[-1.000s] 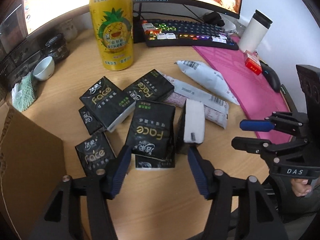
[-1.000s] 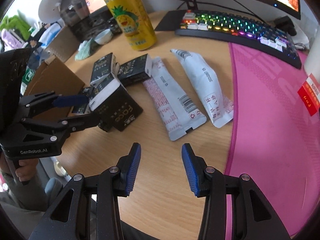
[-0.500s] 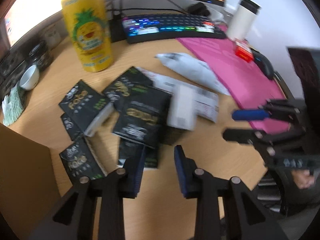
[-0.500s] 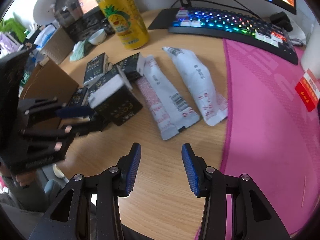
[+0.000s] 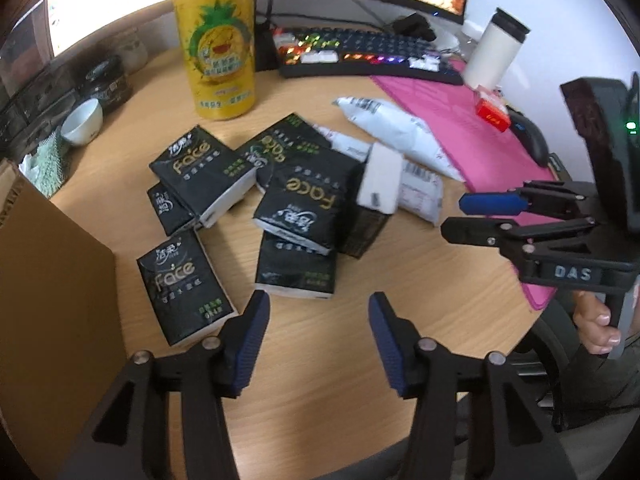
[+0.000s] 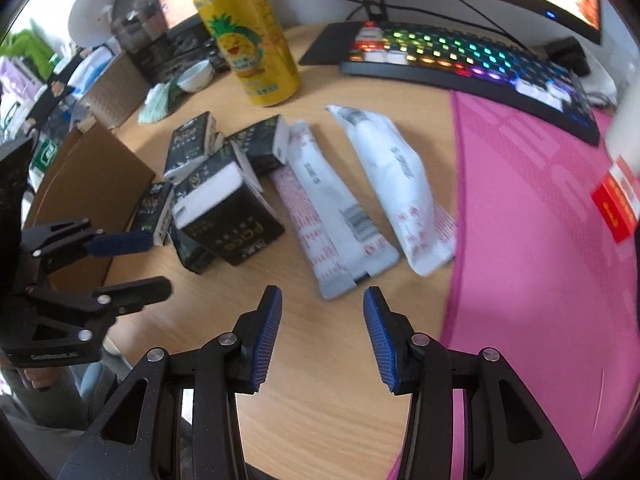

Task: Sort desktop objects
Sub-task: 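Move both open tools back over the tissue pack pile, then grasp another black Face tissue pack with the left tool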

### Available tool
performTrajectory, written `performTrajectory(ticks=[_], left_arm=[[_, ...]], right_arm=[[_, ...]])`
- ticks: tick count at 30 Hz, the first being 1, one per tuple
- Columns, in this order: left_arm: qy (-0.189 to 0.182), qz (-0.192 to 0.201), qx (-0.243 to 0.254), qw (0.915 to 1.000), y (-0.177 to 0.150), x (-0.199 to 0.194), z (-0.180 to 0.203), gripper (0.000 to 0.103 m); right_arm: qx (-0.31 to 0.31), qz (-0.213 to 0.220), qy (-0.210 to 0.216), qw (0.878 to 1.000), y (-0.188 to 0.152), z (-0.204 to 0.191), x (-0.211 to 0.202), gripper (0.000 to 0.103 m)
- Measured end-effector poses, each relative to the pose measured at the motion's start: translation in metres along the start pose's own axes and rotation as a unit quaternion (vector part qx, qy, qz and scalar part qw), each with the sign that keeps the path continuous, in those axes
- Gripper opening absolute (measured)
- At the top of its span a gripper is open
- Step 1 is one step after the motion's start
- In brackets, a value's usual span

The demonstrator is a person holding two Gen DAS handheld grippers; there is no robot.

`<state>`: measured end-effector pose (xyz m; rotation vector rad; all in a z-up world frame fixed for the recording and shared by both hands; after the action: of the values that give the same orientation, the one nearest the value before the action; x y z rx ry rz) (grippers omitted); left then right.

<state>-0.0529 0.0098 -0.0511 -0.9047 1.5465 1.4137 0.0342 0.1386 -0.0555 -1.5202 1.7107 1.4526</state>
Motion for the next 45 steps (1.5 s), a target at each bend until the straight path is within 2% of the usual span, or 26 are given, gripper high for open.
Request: performTrajectory(ticks=[6,10,13,15,18,21,25,29,31,32,37,45], left_arm=[[0.021,-0.004,0.017,0.9996,0.010,0.016,0.003,0.058],[0.019,-0.006,0.016,0.9997,0.018,0.023,0.003,0.059],[0.002,-0.002,0.002,1.0000,0.021,0.019,-0.002,0.059],[-0.002,0.007,0.002,1.0000,0.023,0.014,-0.003,0.059],[0.010,0.021,0.001,0.9997,0.030,0.008,-0.008,0.059],[0.000,0.035,-0.019,0.9992,0.036,-0.001,-0.018,0.059],[-0.004,0.032,0.007,0.9995,0.041,0.004,-0.010,0.063],[-0.029,0.013,0.018,0.9993,0.043,0.018,0.002,0.063],[-0.029,0.006,0.022,0.9993,0.042,0.023,0.005,0.061],[-0.029,0.004,0.025,0.9993,0.041,0.024,0.006,0.052],[-0.028,0.005,0.031,0.9991,0.035,0.018,0.010,0.052],[-0.024,0.003,0.016,0.9996,-0.002,-0.008,0.007,0.052]], right_arm=[[-0.018,0.019,-0.011,1.000,0.016,-0.004,-0.002,0.044],[-0.035,0.021,-0.007,0.999,0.027,-0.014,0.000,0.044],[-0.050,0.024,0.001,0.998,0.027,-0.026,-0.003,0.044],[-0.049,0.028,0.007,0.998,0.027,-0.029,-0.006,0.044],[-0.036,0.046,0.008,0.998,0.038,-0.026,-0.017,0.044],[-0.030,0.063,0.016,0.997,0.054,-0.027,-0.025,0.044],[-0.040,0.049,0.015,0.998,0.064,-0.041,-0.010,0.044],[-0.041,0.023,0.011,0.999,0.055,-0.042,0.003,0.044],[-0.034,0.017,0.002,0.999,0.045,-0.034,0.001,0.044],[-0.029,0.015,-0.003,0.999,0.039,-0.030,-0.001,0.044],[-0.010,-0.004,-0.017,1.000,0.014,-0.009,-0.001,0.044],[0.000,0.013,-0.027,1.000,0.007,0.005,-0.014,0.044]])
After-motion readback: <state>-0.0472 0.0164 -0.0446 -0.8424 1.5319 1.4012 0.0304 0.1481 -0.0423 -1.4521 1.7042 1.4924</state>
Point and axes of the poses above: each gripper's, at about its wrist camera, not at the fingertips, and x roughly the way its jaws point, z to its right, y to its top, the point moved 2 cm from there along x, roughly the way its jaws point, and after that the axes turned 9 degrees about y, right-handed, at the moved point
